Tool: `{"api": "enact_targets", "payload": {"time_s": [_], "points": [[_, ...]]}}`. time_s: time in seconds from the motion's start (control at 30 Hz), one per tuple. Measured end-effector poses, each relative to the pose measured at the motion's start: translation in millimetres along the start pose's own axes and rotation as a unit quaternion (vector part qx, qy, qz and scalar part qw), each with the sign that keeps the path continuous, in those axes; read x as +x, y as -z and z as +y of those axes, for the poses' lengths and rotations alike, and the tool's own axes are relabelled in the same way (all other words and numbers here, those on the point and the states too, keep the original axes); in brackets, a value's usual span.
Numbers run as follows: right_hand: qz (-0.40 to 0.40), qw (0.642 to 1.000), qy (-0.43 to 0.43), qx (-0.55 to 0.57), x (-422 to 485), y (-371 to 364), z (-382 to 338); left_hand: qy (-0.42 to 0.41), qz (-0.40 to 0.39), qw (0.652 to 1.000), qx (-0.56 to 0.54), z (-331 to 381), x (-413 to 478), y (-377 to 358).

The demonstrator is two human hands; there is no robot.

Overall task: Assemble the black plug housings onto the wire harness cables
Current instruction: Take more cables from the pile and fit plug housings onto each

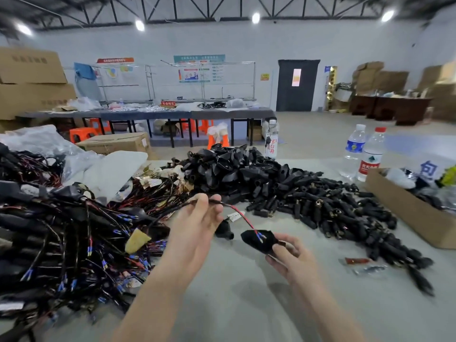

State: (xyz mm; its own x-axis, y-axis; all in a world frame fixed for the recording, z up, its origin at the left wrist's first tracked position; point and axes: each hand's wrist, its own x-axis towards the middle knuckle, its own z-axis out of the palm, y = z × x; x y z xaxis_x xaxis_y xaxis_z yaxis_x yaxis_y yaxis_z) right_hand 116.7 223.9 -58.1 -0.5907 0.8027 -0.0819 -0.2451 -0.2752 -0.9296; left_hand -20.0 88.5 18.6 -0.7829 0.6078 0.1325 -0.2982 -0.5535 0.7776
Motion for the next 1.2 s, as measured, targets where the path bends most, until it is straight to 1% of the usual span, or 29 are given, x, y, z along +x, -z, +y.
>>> {"api": "enact_targets", "payload": {"time_s": [0.07, 0.13, 0.23, 0.33, 0.43, 0.57, 0.83, 0.93, 1.03, 1.2], "points": [[0.008, 1.000, 0.000, 0.006, -10, 6, 8, 0.003, 0.016, 1.000, -0.008, -25, -16, 6], [0.013, 0.999, -0.001, 0.043, -16, 10, 15, 0.007, 0.036, 0.999, -0.026, -46, -26, 11], [0.014, 0.998, 0.000, 0.062, -17, 13, 19, 0.017, 0.073, 0.996, -0.056, -66, -31, 16], [0.000, 0.998, 0.000, 0.057, -15, 15, 20, 0.018, 0.086, 0.994, -0.063, -73, -29, 24], [-0.041, 0.997, 0.007, 0.066, -15, 13, 21, 0.020, 0.091, 0.993, -0.067, -73, -25, 32], [-0.052, 0.994, -0.026, 0.088, -11, 15, 25, 0.020, 0.123, 0.988, -0.086, -72, -20, 36], [-0.072, 0.990, -0.073, 0.097, -12, 16, 24, 0.011, 0.128, 0.987, -0.095, -67, -19, 34], [-0.077, 0.988, -0.089, 0.099, -14, 15, 24, 0.000, 0.135, 0.988, -0.079, -65, -20, 32], [-0.073, 0.990, -0.088, 0.084, -15, 15, 24, -0.012, 0.132, 0.990, -0.054, -64, -21, 30], [-0.034, 0.996, -0.061, 0.055, -14, 18, 24, -0.022, 0.125, 0.991, -0.050, -62, -23, 28]]}}
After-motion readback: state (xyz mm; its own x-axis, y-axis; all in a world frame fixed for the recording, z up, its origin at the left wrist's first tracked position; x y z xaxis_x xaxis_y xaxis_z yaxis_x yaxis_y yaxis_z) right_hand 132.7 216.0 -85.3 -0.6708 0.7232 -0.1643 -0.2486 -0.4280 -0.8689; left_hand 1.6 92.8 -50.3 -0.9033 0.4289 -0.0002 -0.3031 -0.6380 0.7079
